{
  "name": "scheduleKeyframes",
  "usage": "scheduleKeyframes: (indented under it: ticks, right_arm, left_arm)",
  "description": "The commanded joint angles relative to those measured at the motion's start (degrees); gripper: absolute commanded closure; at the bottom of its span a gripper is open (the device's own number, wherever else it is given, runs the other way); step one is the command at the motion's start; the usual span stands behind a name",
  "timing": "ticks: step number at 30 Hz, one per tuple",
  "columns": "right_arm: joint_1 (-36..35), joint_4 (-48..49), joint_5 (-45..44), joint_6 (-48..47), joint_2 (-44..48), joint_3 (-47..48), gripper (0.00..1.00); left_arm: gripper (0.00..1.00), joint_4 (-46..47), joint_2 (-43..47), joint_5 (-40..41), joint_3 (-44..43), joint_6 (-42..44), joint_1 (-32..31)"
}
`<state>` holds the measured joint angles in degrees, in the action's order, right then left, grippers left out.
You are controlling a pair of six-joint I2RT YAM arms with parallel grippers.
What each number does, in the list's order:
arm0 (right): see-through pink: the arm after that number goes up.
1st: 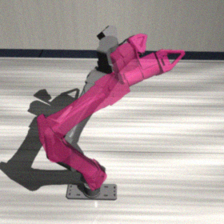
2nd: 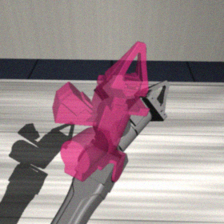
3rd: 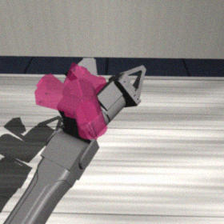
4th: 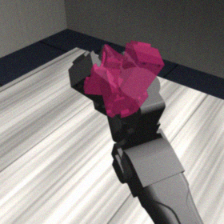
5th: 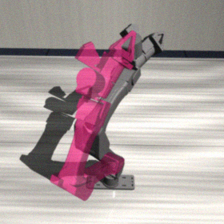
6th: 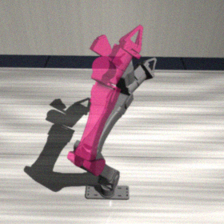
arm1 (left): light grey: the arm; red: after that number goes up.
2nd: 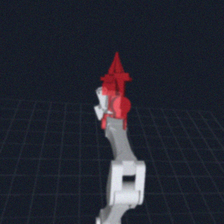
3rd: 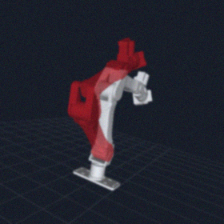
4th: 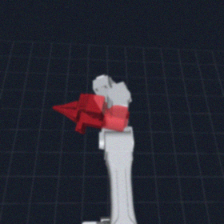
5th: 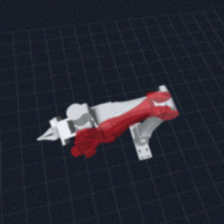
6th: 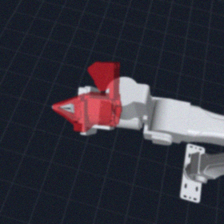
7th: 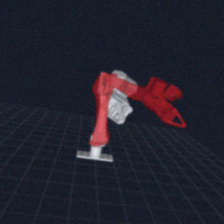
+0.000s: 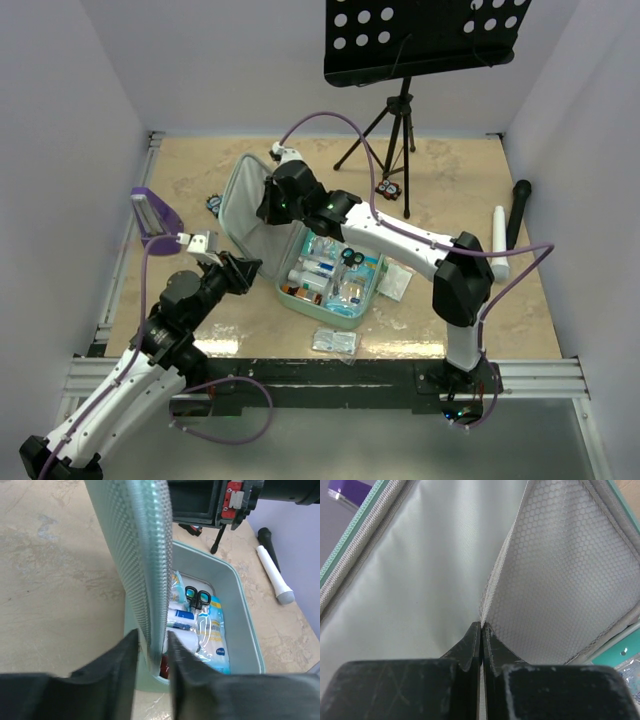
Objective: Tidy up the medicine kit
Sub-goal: Adjust the medicine box at the center of the board.
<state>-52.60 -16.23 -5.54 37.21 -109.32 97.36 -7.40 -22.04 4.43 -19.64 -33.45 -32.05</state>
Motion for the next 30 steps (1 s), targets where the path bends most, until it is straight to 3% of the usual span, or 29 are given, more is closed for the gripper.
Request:
scheduleKeyframes:
  ticks: [1,4,6,12,16,18,21,30]
  right_arm:
    - [0.5,0.9,-2.3,-1.5,5.5,-0.8,1.00]
    - [0.5,0.8,-3.4,-2.1,7.7,-3.0,1.00]
    - [0.5,0.9,-3.9,-2.5,9.2,-4.6,1.00]
    - [0.5,1.3,-6.0,-4.1,12.5,-10.0,1.00]
    - [0.5,1.4,-7.6,-5.2,13.2,-11.2,1.00]
    - [0.5,1.5,-7.8,-5.6,13.2,-11.5,1.00]
    - [0.5,1.6,-8.1,-6.2,13.3,-11.1,1.00]
    - [0.5,1.7,-8.1,-7.4,13.6,-11.0,1.00]
  left_arm:
    - [0.51,-2.5,0.7,3.6,-5.4,-0.7,-0.5]
    - [0.32,-5.0,1.7,5.7,-7.1,-1.0,-0.5]
    - [0.25,-6.3,2.3,7.1,-8.0,-1.4,-0.5]
    - [0.19,-10.4,3.8,8.2,-13.0,-1.3,-0.5]
    - [0.18,-8.9,5.5,8.2,-15.8,-1.3,-0.5]
    - [0.13,-6.4,4.7,8.0,-17.5,-1.1,-0.4]
    - [0.07,-3.7,-1.0,6.7,-21.3,0.5,-0.5]
    - [0.08,-4.1,-23.7,1.0,-36.9,4.7,-0.1]
